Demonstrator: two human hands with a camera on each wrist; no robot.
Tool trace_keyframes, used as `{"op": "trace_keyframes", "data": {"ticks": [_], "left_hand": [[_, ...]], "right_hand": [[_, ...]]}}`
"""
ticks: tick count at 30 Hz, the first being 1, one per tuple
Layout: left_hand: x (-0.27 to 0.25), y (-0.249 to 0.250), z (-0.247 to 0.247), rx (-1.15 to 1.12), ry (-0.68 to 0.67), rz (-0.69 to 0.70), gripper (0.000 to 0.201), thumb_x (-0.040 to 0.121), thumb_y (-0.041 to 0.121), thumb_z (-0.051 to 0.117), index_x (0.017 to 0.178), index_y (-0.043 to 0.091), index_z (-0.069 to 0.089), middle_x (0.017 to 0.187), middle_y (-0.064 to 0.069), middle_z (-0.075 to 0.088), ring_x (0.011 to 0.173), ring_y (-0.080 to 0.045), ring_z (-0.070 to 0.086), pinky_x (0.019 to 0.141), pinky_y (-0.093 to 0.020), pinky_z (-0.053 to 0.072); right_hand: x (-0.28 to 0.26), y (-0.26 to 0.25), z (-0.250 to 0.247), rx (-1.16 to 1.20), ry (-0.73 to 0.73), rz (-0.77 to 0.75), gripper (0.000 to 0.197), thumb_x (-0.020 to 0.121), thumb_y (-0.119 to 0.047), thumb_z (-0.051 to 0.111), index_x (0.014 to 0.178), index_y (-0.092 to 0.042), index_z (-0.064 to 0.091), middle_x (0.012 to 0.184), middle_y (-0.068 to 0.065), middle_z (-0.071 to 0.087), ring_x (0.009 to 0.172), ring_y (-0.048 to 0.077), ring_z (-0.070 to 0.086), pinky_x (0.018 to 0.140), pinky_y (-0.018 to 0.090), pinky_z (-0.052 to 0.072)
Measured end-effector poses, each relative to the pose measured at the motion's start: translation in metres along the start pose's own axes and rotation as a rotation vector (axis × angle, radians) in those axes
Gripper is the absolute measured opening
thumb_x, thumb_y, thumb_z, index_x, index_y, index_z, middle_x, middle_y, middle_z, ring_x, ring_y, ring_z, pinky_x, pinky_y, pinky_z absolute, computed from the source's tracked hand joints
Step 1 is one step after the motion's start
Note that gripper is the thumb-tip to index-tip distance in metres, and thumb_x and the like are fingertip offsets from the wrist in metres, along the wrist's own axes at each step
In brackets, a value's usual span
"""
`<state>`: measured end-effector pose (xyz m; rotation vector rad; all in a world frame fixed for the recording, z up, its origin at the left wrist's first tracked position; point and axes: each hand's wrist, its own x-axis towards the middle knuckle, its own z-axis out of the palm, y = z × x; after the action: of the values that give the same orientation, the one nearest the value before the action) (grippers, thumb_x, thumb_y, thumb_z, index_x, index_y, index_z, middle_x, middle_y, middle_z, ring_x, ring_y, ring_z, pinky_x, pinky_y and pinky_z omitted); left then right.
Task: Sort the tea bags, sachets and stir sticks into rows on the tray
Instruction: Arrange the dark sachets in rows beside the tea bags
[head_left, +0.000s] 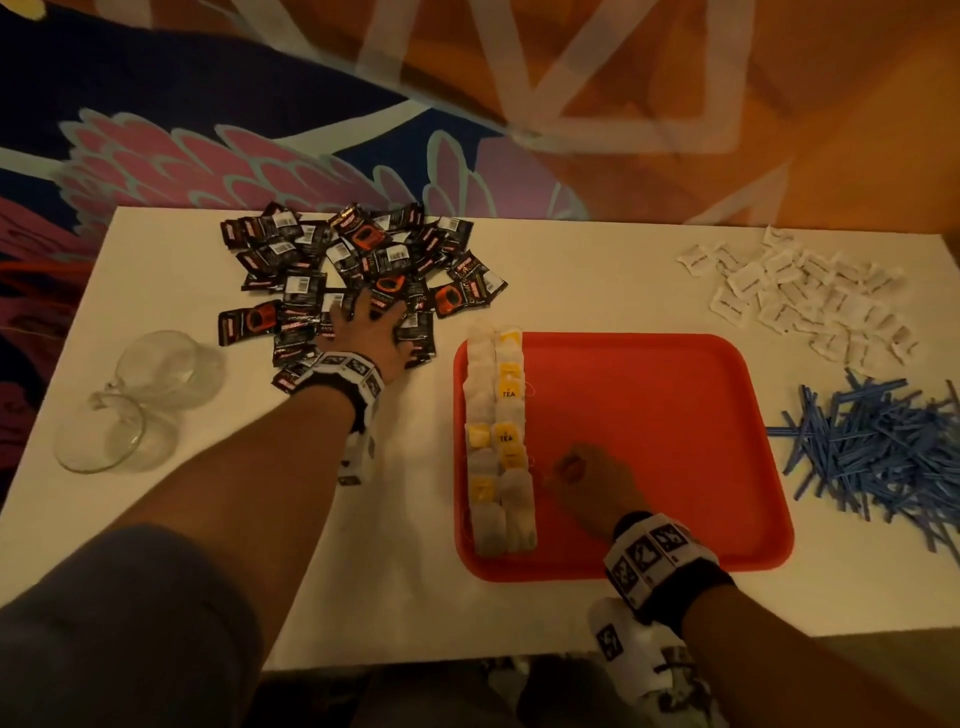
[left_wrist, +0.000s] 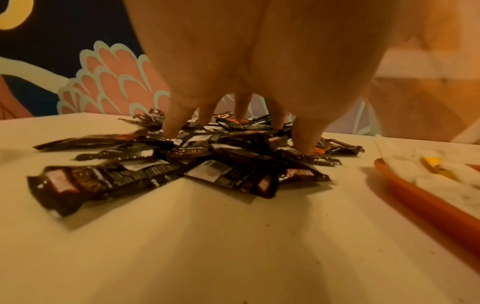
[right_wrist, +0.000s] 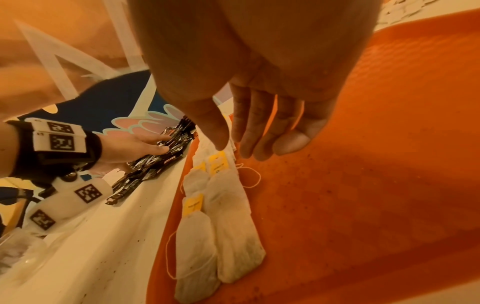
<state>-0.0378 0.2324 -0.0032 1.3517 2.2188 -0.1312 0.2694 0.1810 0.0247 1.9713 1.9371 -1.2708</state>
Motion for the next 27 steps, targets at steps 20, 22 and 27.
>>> {"op": "trace_keyframes", "data": {"ticks": [20,22,27], "left_hand": [[-0.135,-0.097,0.062,-0.454,0.362,-0.394,0.063,0.09,0.057,0.057,0.145,0.03,0.041,0.155,-0.009,0.029,0.14,-0.033,0.029,0.111,-0.053,0.031],[-0.131,-0.109,0.056,-0.558,0.233,-0.574,0.072,0.088,0.065,0.055,0.149,0.034,0.031,0.156,-0.008,0.022,0.139,-0.036,0.027,0.109,-0.055,0.031],[-0.109,-0.099,0.05,-0.535,0.041,-0.43,0.082,0.085,0.066,0.061,0.153,0.038,0.025,0.156,-0.009,0.017,0.139,-0.039,0.022,0.111,-0.053,0.031]], "right_hand": [[0.027,-0.136,0.087,-0.105,-0.086,-0.158,0.024,0.089,-0.03,0.067,0.11,-0.022,0.058,0.113,0.005,0.06,0.099,0.02,0.056,0.077,0.025,0.047],[0.034,-0.14,0.096,-0.151,-0.07,-0.193,0.042,0.09,-0.032,0.064,0.129,-0.025,0.051,0.127,0.009,0.051,0.116,0.026,0.051,0.095,0.034,0.044],[0.045,-0.152,0.124,-0.275,-0.1,-0.208,0.061,0.089,-0.033,0.062,0.144,-0.04,0.034,0.142,0.007,0.033,0.126,0.033,0.042,0.104,0.045,0.043]]}}
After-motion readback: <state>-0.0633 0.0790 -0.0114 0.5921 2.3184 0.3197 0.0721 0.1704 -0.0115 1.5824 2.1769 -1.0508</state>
